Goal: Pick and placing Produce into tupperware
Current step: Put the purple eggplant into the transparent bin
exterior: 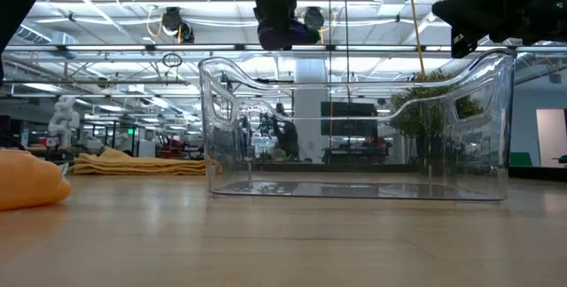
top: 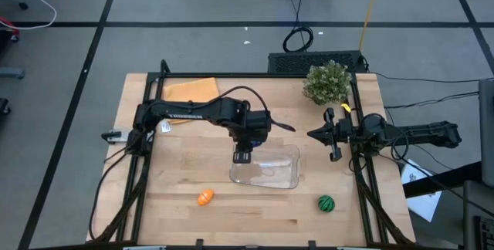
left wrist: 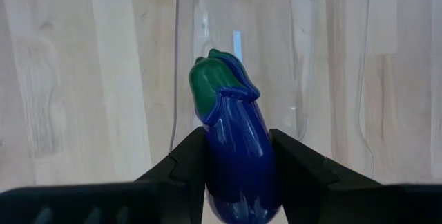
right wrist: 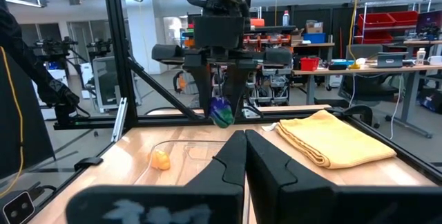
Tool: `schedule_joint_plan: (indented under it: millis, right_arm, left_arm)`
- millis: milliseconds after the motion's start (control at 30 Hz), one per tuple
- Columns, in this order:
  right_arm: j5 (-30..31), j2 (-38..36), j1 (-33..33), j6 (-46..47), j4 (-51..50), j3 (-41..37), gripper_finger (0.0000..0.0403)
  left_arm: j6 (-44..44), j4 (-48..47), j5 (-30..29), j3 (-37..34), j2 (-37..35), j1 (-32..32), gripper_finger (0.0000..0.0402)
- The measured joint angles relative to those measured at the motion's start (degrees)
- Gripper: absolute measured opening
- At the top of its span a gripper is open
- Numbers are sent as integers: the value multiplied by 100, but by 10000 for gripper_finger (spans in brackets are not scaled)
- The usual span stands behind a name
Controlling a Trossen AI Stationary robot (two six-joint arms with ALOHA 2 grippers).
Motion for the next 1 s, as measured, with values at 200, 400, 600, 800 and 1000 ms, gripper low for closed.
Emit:
schedule_joint_plan:
  millis: [200, 400, 600, 800, 1000]
  right_arm:
    - [0, 0, -2, -5, 0, 0, 0]
    - [0, 0, -2, -5, 0, 0, 0]
    - [0, 2, -2, -5, 0, 0, 0]
    - [0, 2, -2, -5, -17, 0, 0]
    - [2, 40, -2, 1, -16, 0, 0]
  left_arm:
    - [-2, 0, 4, 0, 0, 0, 131]
    - [38, 30, 6, 0, 0, 0, 131]
    - [218, 279, 16, -13, 85, -134, 131]
    - [305, 499, 14, -26, 260, -278, 131]
    - [437, 561, -65, -28, 426, -373, 131]
